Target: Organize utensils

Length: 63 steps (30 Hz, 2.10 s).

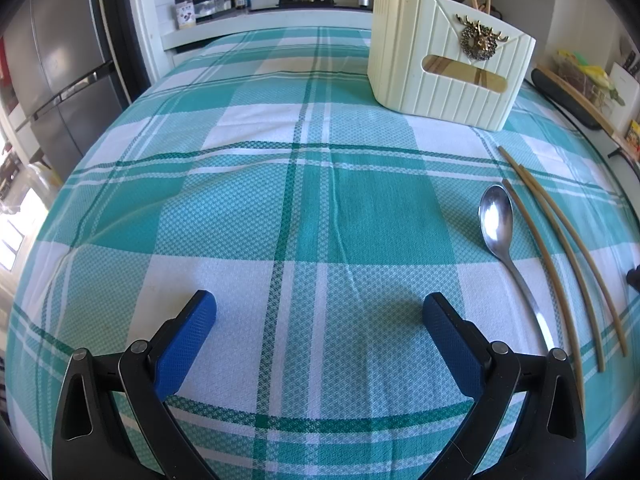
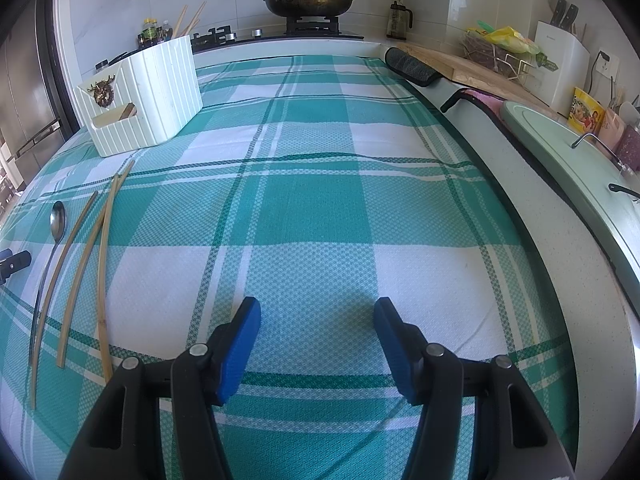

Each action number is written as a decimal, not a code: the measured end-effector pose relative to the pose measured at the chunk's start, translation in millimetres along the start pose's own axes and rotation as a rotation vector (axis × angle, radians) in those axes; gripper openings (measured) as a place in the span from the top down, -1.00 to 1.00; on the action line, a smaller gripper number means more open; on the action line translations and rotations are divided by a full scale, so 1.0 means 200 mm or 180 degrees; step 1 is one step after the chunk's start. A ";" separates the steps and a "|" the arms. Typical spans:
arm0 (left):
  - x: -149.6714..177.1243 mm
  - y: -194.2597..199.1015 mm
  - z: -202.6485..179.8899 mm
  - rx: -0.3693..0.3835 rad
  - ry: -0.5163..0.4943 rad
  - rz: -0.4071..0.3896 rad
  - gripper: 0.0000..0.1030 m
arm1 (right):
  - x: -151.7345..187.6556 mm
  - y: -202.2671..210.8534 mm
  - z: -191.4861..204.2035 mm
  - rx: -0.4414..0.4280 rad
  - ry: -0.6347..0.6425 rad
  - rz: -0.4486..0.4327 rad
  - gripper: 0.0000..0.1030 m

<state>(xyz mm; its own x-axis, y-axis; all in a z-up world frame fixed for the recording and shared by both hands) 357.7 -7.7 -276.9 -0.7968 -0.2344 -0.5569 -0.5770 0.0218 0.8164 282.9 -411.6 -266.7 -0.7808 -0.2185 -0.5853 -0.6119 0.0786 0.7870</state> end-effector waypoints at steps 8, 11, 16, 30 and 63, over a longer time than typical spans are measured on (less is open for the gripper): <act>0.00 0.00 0.00 0.0001 0.0001 -0.0002 -0.99 | 0.00 0.00 0.00 0.0002 -0.0001 0.0003 -0.17; 0.00 0.00 0.00 0.0001 0.0001 -0.0003 -0.99 | 0.00 0.00 0.00 0.0003 0.0000 0.0003 -0.17; 0.00 0.00 0.00 0.0001 0.0003 -0.0004 -0.99 | 0.00 0.00 0.00 0.0002 -0.0002 0.0003 -0.17; 0.00 0.00 0.00 0.0006 0.0011 -0.0007 -0.99 | 0.00 0.00 0.00 0.0005 -0.0004 0.0006 -0.17; 0.20 0.10 -0.41 0.0173 -0.0366 0.0060 -0.45 | -0.02 0.02 0.04 0.0028 0.0095 0.0037 -0.17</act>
<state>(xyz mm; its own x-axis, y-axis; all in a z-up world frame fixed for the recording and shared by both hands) 329.2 -95.4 -270.0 -0.8212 -0.1206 -0.5578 -0.5680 0.0786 0.8193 281.9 -403.6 -262.2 -0.7839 -0.2463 -0.5700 -0.6040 0.0897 0.7919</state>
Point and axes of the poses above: each gripper's, at about its wrist camera, not at the fingertips, and y roughly against the way its jaws point, z to its left, x to its underside, the point moved 7 cm from there along -y, roughly the way its jaws point, and after that the axes turned 15 degrees about y, right-handed, at the moved point
